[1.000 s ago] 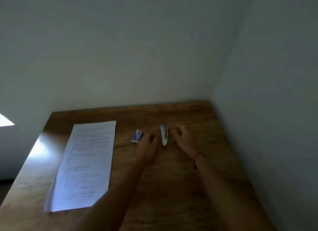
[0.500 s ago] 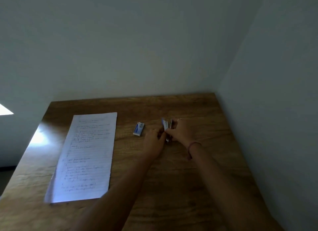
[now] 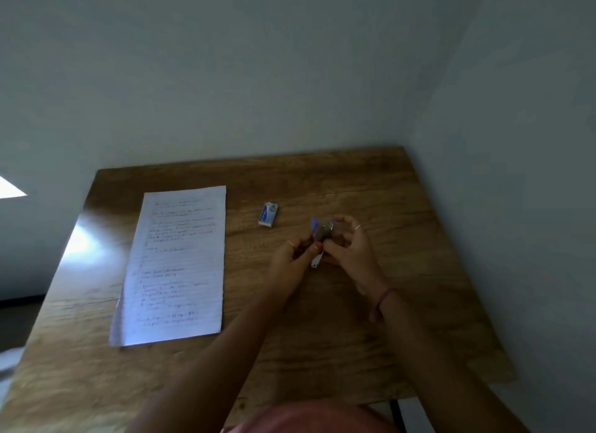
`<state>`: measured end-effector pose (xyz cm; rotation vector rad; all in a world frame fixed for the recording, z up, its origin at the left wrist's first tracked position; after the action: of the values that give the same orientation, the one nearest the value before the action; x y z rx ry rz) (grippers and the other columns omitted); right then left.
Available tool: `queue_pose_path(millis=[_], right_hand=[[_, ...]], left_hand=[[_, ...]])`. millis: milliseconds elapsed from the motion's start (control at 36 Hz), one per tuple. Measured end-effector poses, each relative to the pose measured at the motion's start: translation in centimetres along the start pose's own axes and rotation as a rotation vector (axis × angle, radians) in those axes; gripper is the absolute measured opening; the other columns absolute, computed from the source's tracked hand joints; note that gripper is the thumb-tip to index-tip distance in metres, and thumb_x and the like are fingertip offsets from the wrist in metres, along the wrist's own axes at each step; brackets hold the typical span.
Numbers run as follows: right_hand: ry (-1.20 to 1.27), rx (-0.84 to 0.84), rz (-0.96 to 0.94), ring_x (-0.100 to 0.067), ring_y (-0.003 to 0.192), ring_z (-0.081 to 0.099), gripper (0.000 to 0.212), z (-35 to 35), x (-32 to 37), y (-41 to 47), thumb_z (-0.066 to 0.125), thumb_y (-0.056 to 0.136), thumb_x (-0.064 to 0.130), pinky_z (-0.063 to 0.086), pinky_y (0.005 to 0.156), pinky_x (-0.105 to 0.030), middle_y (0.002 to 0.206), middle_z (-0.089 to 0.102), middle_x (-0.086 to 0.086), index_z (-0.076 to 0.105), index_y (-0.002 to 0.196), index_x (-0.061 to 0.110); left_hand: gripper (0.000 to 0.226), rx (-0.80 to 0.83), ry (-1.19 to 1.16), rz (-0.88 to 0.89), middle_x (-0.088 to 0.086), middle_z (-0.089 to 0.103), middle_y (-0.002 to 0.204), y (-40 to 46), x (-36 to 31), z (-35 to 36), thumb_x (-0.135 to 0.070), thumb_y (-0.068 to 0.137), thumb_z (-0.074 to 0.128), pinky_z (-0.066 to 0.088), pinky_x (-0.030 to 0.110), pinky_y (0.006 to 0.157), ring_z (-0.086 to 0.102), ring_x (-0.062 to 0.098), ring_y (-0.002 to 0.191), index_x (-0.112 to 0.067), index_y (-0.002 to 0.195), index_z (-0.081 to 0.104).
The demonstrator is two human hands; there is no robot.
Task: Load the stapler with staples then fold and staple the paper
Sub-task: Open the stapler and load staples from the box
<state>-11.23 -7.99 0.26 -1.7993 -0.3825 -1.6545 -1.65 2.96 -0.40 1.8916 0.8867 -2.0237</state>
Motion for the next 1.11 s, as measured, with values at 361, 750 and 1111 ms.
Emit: queue_pose_path(millis=[361,750,1111], right_hand=[[0.18,-0.189,0.052,-0.016,0.093,0.07,0.009,-0.1,-2.3,-3.5,0.071,0.084,0.015,0.055,0.084,-0.032,0.093,0.074,-0.001,0.067,0.088,0.022],[-0.533,-0.068,-0.184,0.017,0.093,0.055,0.017,-1.0,-2.6,-7.3,0.074,0.081,0.032,0.045,0.072,-0.006,0.092,0.065,0.026,0.066,0.094,0.039],[-0.424,-0.012,-0.061,0.016,0.088,0.058,0.012,-0.3,-0.5,-6.5,0.07,0.081,0.042,0.045,0.059,-0.005,0.09,0.064,0.029,0.064,0.089,0.048]], left_hand=[[0.025,-0.054,-0.273,-0.066,0.004,0.074,0.104,-2.4,0.1,-2.0,-0.025,0.099,0.049,0.058,0.033,0.08,0.07,0.019,0.097,-0.011,0.116,0.062],[0.027,-0.014,-0.834,-0.128,0.002,0.071,0.107,-2.6,1.4,-3.3,-0.007,0.099,0.045,0.055,0.022,0.084,0.068,0.009,0.101,-0.009,0.122,0.058],[0.03,0.052,-0.978,-0.146,0.01,0.07,0.116,-2.9,1.9,-4.0,-0.003,0.093,0.052,0.056,0.029,0.083,0.063,0.02,0.115,-0.01,0.122,0.055]])
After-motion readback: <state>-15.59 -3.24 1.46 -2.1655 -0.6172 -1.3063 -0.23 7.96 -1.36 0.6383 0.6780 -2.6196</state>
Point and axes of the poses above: each hand's wrist, its own y-axis towards the middle knuckle, its own z-axis out of the palm, x = y × z, the point moved 3 cm from there along y, towards the middle knuckle
